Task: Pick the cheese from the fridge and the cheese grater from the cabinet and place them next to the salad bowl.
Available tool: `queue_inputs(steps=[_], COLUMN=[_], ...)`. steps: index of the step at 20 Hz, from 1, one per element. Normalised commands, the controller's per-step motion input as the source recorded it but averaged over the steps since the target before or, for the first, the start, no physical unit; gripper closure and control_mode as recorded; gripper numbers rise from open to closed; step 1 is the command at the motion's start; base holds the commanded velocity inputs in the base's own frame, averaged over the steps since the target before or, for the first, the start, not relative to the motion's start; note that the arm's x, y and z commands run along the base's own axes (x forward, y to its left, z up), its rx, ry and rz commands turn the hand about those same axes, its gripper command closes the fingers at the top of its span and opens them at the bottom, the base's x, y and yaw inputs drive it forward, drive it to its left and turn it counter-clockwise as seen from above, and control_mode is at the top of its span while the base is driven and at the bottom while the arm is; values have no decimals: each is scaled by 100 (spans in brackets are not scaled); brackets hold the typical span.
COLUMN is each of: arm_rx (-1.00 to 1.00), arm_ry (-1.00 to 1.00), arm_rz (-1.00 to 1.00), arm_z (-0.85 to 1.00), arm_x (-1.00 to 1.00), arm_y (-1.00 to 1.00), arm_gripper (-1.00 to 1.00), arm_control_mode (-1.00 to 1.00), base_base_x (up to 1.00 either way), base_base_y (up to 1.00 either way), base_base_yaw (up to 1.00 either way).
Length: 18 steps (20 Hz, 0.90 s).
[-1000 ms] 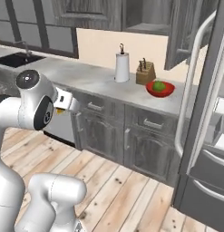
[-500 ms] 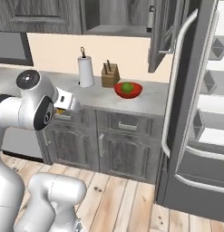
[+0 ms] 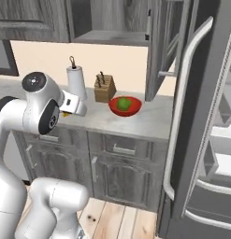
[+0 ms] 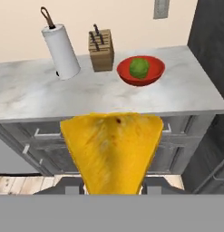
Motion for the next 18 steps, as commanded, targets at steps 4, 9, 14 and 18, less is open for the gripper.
queue_inputs(steps=[4,9,14,18], arm_rx=[0,0,0,0], arm_ry=[0,0,0,0], arm_rz=[0,0,0,0], arm_z=[0,0,0,0], arm_x=[0,0,0,0], arm_y=[0,0,0,0], arm_gripper=[100,100,100,100], arm_control_mode=[100,100,100,100], base_base_x=[71,62,65,64], base_base_y=[20,50,42,7], base_base_yaw=[-7,-22,-2,6])
